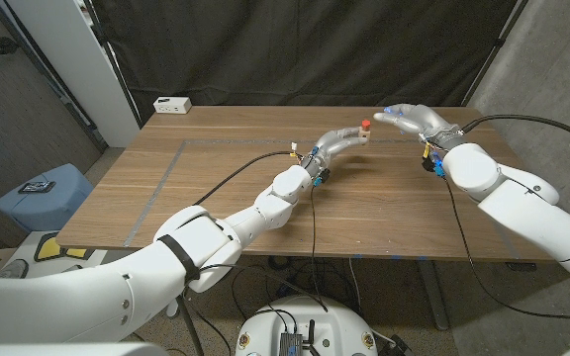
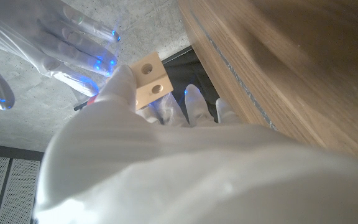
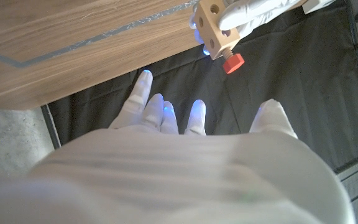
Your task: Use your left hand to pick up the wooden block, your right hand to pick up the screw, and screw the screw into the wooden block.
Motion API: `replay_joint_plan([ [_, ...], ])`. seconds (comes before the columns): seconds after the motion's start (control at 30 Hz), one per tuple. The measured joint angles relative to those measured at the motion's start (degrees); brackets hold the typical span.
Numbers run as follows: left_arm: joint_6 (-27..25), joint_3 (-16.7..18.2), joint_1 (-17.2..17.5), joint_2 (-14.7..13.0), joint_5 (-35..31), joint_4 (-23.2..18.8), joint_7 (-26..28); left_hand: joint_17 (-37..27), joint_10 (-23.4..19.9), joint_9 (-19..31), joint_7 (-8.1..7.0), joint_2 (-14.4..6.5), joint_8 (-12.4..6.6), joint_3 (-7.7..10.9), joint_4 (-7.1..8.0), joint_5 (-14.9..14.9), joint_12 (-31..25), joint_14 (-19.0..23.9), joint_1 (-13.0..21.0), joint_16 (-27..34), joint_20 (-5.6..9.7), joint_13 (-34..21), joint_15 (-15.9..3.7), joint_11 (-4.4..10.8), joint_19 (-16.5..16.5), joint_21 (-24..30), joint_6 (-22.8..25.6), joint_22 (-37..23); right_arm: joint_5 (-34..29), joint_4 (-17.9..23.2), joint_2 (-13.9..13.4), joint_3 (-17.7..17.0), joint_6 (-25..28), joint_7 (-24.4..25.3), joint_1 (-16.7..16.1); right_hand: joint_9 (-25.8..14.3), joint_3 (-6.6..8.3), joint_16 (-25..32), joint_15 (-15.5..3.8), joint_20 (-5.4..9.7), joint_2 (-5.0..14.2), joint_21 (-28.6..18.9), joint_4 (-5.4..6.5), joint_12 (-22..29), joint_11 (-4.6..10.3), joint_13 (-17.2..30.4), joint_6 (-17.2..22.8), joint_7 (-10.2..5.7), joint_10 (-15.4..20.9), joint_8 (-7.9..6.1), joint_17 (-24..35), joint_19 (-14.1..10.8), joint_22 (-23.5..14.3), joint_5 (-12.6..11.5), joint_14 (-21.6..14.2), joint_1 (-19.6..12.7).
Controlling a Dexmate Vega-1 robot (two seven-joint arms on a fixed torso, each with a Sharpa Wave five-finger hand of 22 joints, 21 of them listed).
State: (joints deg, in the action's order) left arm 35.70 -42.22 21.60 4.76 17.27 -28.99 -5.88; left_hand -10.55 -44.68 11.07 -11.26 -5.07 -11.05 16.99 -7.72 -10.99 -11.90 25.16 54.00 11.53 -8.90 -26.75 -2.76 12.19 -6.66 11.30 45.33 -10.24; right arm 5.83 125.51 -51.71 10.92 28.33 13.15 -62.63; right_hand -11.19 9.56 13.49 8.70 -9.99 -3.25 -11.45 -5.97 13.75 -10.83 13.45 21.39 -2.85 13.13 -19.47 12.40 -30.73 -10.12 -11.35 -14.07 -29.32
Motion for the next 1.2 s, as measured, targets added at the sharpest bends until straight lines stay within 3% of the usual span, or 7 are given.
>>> replay_joint_plan([
  [0.5,-0.39,0.18,0.52,0.11,0.23,-1.17,0.45,0.16,0.0,0.0,0.08,0.17,0.05,0.0,-0.01,0.01,0.01,0.0,-0.6,0.0,0.0,0.23,0.0,-0.01,0.0,0.0,-0.12,0.0,7.13,-3.65,4.67,-0.93,-8.71,4.76,-2.46,0.29,-1.33,-2.7,2.53,-2.11,0.61,1.31,1.32,-1.77,1.03,-0.92,0.62,0.61,-3.06,1.99,-0.44,7.43,0.26,-0.34,6.45,3.61],
  [0.83,-1.0,0.2,0.86,0.16,0.42,-1.8,0.49,0.15,-0.18,-0.03,0.34,0.17,-0.03,-0.03,-0.03,0.02,0.04,0.21,-0.59,0.0,0.0,0.34,0.21,0.17,0.0,0.0,0.12,0.0,11.2,-6.38,7.27,-0.87,-15.48,6.2,-3.39,0.55,-1.32,-2.69,2.85,-1.05,1.11,1.31,1.32,-2.72,2.09,-2.05,-2.19,1.53,-4.12,4.94,-1.2,10.54,0.55,-0.34,7.59,4.08],
  [0.93,-1.27,0.2,0.99,0.1,0.44,-2.08,0.41,0.15,-0.18,-0.04,0.43,0.17,-0.03,-0.04,-0.04,0.02,0.04,0.21,-0.59,0.0,0.0,0.33,0.21,0.17,0.0,0.0,0.04,0.0,12.42,-7.64,8.17,-0.63,-17.59,6.18,-3.58,0.76,-1.5,-2.91,1.64,0.74,1.59,1.72,1.49,-2.95,2.76,-2.57,-2.8,2.13,-4.79,6.03,-1.23,13.23,0.55,-0.34,8.98,4.91],
  [1.07,-1.53,0.2,1.12,-0.01,0.48,-2.38,0.3,0.15,-0.18,-0.04,0.52,0.17,-0.03,-0.04,-0.04,0.03,0.07,0.21,-0.59,0.0,0.0,0.3,0.21,0.17,0.0,0.0,0.13,0.0,14.04,-8.83,9.0,-0.41,-20.37,5.88,-3.71,0.81,-1.74,-2.91,-0.53,4.37,2.51,1.72,1.73,-3.1,3.56,-3.06,-3.2,2.54,-5.59,7.37,-1.49,17.15,0.54,-0.34,10.98,5.96],
  [1.2,-1.77,0.19,1.33,-0.14,0.53,-2.85,0.12,0.15,-0.18,-0.01,0.52,0.18,-0.02,-0.04,-0.05,0.07,0.07,0.21,-0.59,0.0,0.0,0.33,0.21,0.17,0.0,0.0,0.13,0.0,15.47,-10.26,10.1,-0.1,-22.68,5.46,-3.85,0.81,-2.12,-2.91,-2.14,5.91,3.21,1.72,2.11,-3.17,4.07,-3.06,-3.51,2.85,-6.1,7.82,-1.49,18.69,0.54,-0.34,11.9,7.1],
])
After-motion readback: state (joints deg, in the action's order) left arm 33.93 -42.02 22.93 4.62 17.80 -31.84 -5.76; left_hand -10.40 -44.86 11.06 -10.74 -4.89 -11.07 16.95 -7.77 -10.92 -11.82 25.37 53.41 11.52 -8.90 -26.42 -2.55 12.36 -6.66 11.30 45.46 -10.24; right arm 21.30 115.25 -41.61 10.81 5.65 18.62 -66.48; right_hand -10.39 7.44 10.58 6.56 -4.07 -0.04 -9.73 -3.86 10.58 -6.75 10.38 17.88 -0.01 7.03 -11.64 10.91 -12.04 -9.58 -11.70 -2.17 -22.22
